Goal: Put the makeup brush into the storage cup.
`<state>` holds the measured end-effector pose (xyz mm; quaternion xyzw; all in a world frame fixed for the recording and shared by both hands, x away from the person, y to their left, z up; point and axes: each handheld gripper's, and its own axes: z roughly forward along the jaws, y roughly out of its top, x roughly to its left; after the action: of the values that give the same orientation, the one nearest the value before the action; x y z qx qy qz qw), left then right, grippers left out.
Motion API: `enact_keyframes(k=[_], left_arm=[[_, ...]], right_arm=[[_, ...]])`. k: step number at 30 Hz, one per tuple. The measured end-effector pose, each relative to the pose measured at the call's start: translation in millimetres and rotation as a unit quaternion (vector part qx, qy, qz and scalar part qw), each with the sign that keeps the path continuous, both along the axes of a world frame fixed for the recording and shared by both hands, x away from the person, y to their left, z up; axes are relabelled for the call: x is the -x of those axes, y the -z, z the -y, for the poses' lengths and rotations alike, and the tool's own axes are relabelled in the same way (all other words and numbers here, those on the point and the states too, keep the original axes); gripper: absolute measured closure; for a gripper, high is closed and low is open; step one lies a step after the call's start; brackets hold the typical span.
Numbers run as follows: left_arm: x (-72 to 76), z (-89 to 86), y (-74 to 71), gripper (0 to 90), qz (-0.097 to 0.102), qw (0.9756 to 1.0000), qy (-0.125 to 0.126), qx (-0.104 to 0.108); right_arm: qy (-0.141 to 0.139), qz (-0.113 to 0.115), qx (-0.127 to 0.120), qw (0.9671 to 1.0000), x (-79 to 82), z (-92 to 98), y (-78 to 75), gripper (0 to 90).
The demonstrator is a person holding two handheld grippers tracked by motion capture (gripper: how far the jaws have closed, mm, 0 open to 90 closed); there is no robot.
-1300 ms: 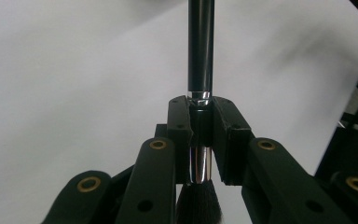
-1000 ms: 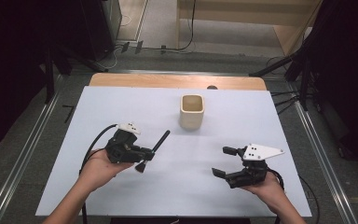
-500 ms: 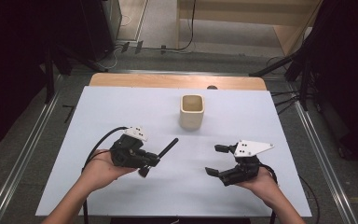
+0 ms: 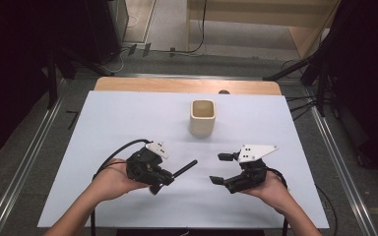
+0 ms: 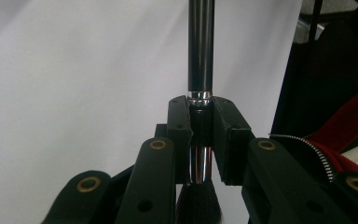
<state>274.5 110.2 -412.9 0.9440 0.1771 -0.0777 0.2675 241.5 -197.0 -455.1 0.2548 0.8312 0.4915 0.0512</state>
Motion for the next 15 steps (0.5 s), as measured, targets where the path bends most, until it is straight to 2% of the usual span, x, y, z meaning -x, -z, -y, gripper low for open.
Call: enact_keyframes(k=[5, 8, 13, 15], left_arm=[[-2.5, 3.3, 1.3, 78.8, -0.006, 0.9997, 0.021, -0.009], [-3.1, 7.0, -0.1, 78.8, -0.002, 0.9991, 0.034, -0.024], [-2.1, 11.5, -2.6, 78.8, -0.001, 0.9981, 0.050, -0.035], [-2.2, 13.0, -1.6, 78.8, -0.003, 0.9977, 0.055, -0.039]], right_arm=[[-0.023, -0.005, 0.014, 0.9996, 0.7, -4.4, -3.2, 19.8], [-0.037, -0.014, 0.023, 0.9990, -1.9, -8.0, -4.3, 18.0], [-0.038, -0.022, 0.040, 0.9982, -6.6, -13.7, -5.4, 18.1], [-0.047, -0.025, 0.044, 0.9976, -8.1, -14.8, -6.6, 18.2]])
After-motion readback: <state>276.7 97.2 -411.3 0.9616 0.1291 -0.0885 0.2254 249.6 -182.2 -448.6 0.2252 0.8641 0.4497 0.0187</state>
